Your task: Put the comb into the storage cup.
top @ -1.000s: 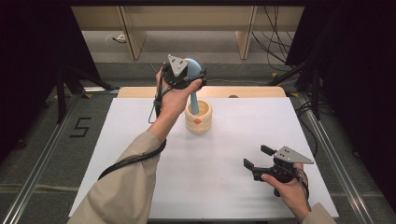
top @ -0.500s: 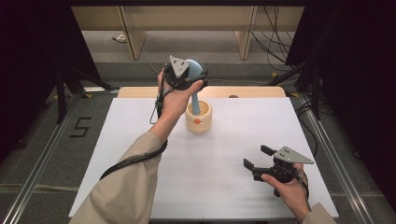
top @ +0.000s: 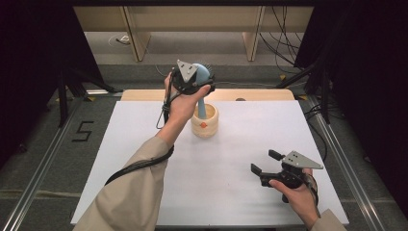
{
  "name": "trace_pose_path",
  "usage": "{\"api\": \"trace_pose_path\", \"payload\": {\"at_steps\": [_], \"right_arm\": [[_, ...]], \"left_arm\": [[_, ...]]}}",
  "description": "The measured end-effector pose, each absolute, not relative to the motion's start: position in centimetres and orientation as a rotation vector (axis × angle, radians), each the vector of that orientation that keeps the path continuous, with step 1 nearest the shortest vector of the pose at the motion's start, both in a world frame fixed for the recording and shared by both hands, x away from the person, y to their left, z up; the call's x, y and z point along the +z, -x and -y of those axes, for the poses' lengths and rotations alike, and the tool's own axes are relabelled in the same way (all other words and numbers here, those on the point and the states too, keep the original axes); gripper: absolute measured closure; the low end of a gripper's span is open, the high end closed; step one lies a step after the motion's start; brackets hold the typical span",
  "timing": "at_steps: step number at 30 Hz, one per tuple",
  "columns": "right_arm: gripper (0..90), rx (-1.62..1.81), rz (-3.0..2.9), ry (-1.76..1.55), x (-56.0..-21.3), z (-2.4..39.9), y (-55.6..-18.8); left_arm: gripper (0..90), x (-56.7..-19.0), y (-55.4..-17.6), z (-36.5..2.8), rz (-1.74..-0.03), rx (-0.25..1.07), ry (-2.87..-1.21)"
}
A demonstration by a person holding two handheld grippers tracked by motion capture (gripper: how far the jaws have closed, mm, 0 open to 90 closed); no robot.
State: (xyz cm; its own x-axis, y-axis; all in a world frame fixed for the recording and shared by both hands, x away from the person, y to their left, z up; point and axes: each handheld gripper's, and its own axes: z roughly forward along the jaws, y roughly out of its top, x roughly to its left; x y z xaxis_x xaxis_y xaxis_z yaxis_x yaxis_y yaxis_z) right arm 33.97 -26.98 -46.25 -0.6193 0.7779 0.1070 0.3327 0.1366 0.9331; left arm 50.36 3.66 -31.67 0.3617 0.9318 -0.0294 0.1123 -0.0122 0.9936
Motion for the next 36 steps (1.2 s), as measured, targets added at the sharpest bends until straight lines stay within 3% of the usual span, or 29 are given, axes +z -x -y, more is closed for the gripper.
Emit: {"api": "trace_pose_path", "payload": {"at_steps": [36], "right_arm": [[9.9,1.484,-2.02,-1.068,-46.2,27.0,-34.0]], "left_arm": [[19.6,-33.0,-50.8,-3.0,-1.022,0.853,-1.477]]}}
